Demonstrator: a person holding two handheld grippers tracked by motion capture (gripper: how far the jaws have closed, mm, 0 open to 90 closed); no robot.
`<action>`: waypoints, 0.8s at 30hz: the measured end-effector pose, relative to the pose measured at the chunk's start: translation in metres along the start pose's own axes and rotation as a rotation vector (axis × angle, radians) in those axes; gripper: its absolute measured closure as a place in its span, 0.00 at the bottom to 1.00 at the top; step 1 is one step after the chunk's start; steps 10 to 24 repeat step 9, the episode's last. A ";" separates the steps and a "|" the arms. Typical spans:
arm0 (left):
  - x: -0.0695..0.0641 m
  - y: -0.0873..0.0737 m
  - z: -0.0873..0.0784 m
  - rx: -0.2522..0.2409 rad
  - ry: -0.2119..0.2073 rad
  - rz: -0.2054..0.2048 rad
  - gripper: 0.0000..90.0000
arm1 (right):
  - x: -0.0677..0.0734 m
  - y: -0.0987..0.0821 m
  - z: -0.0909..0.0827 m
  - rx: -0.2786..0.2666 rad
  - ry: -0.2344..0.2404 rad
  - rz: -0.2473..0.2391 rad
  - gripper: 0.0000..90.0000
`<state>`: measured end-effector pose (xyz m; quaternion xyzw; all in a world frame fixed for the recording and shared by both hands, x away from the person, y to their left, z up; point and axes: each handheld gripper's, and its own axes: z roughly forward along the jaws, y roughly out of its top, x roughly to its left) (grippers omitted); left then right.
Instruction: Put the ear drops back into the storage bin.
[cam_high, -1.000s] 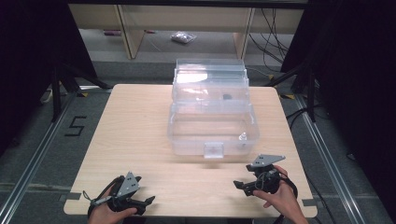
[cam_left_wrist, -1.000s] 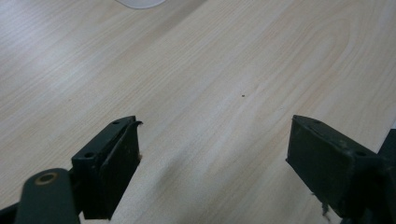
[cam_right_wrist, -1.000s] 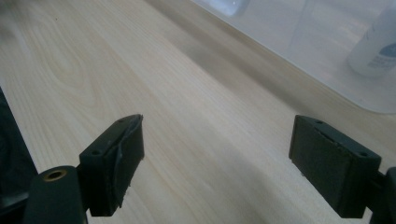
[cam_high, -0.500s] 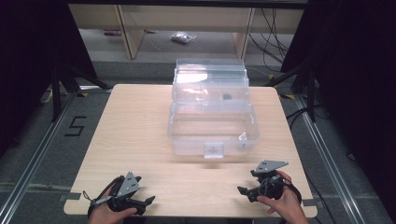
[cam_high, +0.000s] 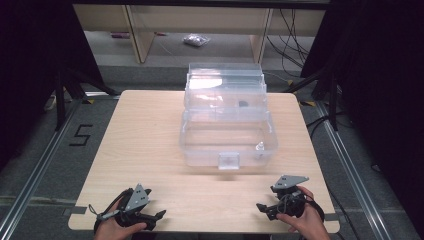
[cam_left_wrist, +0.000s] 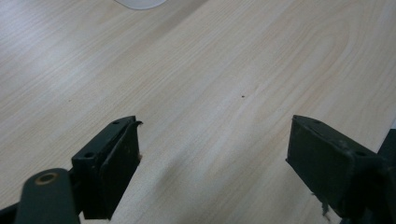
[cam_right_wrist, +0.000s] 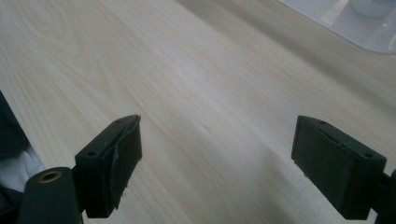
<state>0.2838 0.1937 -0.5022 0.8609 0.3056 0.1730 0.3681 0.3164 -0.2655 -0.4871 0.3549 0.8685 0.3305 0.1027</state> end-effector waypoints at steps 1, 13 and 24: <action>0.000 0.000 0.000 0.000 0.000 0.000 0.18 | 0.001 0.000 0.000 0.003 0.004 0.014 0.19; 0.000 0.000 0.000 0.001 0.001 0.001 0.18 | -0.001 0.000 -0.001 0.017 0.001 0.005 0.19; 0.000 0.000 0.000 0.001 0.001 0.001 0.18 | -0.001 0.000 -0.001 0.017 0.001 0.005 0.19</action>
